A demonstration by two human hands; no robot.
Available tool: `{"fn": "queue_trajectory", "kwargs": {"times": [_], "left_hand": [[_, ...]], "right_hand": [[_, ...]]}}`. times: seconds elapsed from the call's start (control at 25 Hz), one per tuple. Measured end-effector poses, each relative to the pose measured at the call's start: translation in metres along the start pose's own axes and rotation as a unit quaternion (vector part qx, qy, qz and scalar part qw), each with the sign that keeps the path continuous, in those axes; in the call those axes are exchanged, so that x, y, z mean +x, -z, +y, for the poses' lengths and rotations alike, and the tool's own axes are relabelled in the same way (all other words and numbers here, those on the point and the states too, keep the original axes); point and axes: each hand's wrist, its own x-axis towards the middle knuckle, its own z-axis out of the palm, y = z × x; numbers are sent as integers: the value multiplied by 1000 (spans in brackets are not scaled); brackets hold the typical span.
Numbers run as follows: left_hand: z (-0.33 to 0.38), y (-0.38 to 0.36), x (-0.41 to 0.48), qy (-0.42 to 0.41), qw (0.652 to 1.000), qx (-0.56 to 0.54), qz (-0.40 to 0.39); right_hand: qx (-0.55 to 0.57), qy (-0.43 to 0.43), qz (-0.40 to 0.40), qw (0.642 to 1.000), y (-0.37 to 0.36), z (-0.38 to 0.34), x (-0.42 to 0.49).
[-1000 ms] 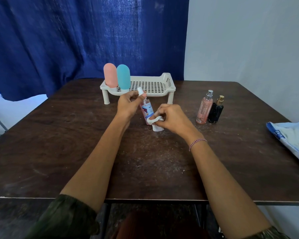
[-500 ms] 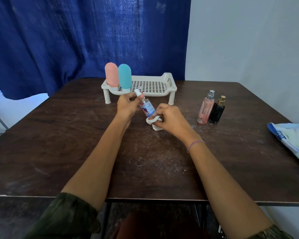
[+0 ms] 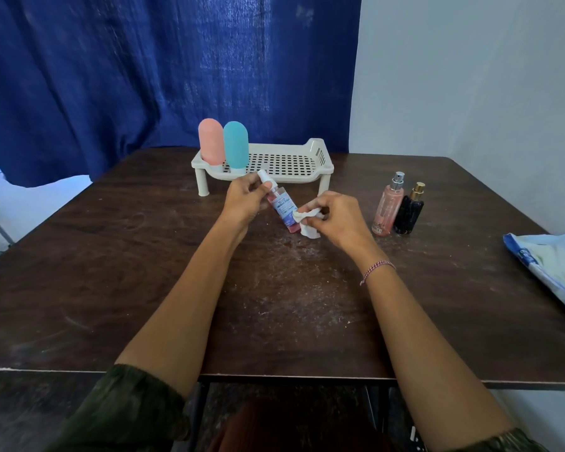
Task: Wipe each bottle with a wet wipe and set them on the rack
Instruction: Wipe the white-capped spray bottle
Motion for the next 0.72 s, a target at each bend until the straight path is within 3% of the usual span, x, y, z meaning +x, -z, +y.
{"fn": "queue_trajectory", "kwargs": {"times": [0.24,0.52,0.72], "left_hand": [[2,-2,-3,-30,999,1,-20],[7,-9,-13,-81,993,9,-83],[10,-9,-14,-84,993,22,-81]], "right_hand": [[-10,63,24,998,-2,-10,-2],[14,111,152,982,-1,-19,-6],[20,112,119,986,-5,-16,-4]]}}
